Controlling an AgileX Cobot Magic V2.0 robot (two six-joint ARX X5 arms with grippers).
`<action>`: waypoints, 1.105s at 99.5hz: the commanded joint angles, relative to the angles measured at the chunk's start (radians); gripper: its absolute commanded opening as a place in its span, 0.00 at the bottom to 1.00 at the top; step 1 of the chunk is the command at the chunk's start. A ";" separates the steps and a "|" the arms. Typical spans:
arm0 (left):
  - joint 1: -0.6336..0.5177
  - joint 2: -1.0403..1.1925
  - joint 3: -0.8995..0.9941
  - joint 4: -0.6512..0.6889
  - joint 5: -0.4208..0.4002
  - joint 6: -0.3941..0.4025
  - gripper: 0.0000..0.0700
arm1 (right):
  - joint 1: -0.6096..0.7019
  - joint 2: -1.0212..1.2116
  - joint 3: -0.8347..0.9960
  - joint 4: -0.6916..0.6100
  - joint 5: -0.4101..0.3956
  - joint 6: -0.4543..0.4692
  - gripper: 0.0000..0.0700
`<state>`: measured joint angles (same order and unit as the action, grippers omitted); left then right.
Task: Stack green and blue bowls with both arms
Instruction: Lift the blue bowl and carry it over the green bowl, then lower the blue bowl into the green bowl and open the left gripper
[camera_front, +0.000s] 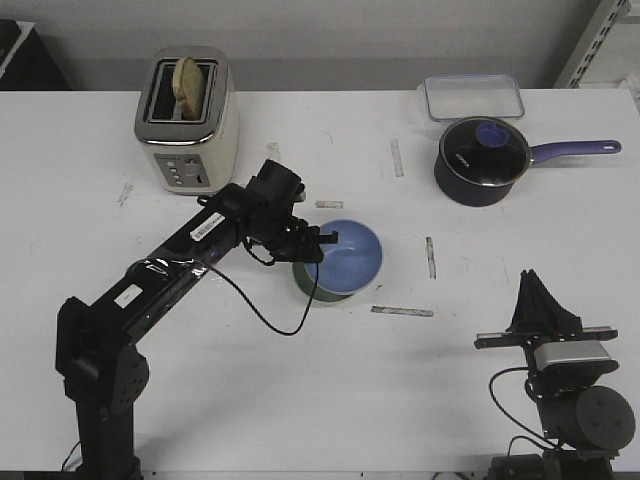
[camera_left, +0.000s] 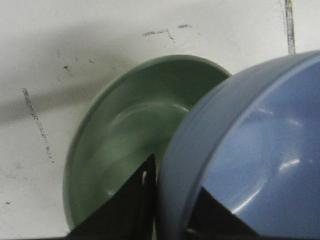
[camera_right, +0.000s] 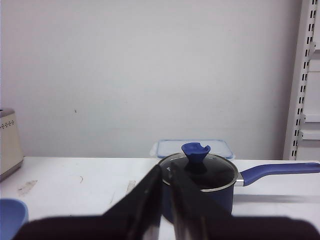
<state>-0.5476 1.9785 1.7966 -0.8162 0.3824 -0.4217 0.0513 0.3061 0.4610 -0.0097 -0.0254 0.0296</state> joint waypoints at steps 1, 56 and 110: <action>-0.007 0.019 0.031 0.002 -0.009 -0.010 0.00 | 0.001 0.000 0.002 0.010 0.000 -0.005 0.02; -0.007 0.019 0.031 -0.025 -0.061 -0.010 0.19 | 0.001 0.000 0.002 0.010 0.000 -0.006 0.02; -0.009 -0.064 0.030 -0.029 -0.061 0.000 0.43 | 0.001 0.000 0.002 0.010 0.000 -0.006 0.02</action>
<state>-0.5484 1.9324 1.7969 -0.8455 0.3172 -0.4324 0.0513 0.3061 0.4610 -0.0101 -0.0254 0.0296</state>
